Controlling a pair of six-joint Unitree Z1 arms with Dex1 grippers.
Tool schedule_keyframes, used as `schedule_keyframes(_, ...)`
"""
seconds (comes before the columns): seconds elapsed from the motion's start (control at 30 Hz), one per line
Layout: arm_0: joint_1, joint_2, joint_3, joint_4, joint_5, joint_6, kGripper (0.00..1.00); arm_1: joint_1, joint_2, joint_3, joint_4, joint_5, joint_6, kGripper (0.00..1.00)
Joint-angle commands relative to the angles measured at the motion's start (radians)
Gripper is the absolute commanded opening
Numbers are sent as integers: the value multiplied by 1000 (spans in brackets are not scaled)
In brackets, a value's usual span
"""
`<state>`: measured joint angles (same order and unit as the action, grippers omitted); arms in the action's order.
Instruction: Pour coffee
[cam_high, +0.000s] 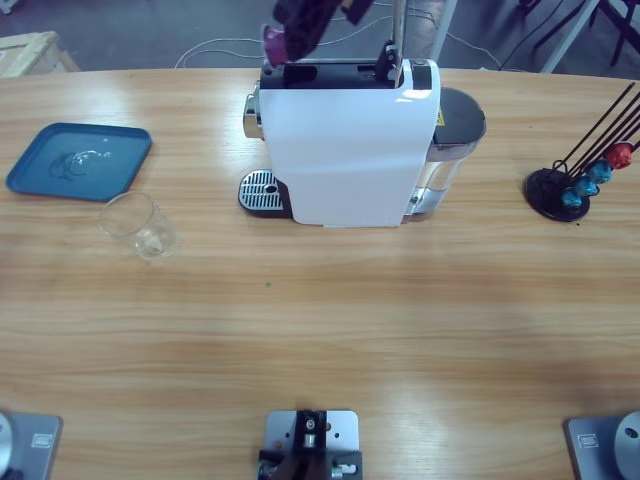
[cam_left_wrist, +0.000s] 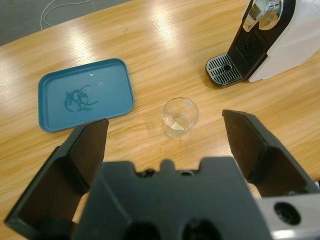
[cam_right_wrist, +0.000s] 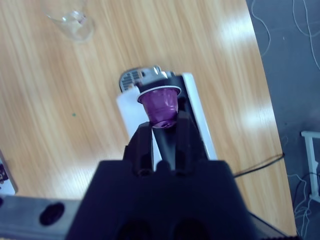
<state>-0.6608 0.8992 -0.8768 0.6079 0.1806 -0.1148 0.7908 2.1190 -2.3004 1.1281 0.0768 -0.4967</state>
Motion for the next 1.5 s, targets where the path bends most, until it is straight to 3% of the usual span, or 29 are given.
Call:
schedule_keyframes(0.03, -8, -18, 37, -10, -10, 15, 982, -22, 67, 1, 18, -31, -11, 0)
schedule_keyframes(1.07, -14, -39, 41, -13, -10, 15, 982, -12, 176, -134, 119, -3, -25, 0)
schedule_keyframes(1.1, -14, -39, 41, -14, -10, 17, 982, -12, 179, -143, 128, 2, -25, 166)
schedule_keyframes(1.13, -14, -39, 41, -15, -10, 17, 982, -12, 184, -154, 141, 6, -23, 439)
schedule_keyframes(1.17, -14, -39, 42, -16, -10, 17, 982, -12, 188, -167, 154, 7, -22, 611)
schedule_keyframes(1.27, -14, -39, 42, -16, -10, 17, 982, -12, 189, -173, 163, 8, -22, 894)
schedule_keyframes(1.33, -14, -40, 42, -16, -10, 17, 982, -12, 190, -190, 170, 9, -22, 1000)
schedule_keyframes(1.5, -14, -43, 42, -16, -10, 17, 982, -10, 191, -307, 206, -19, -14, 1000)
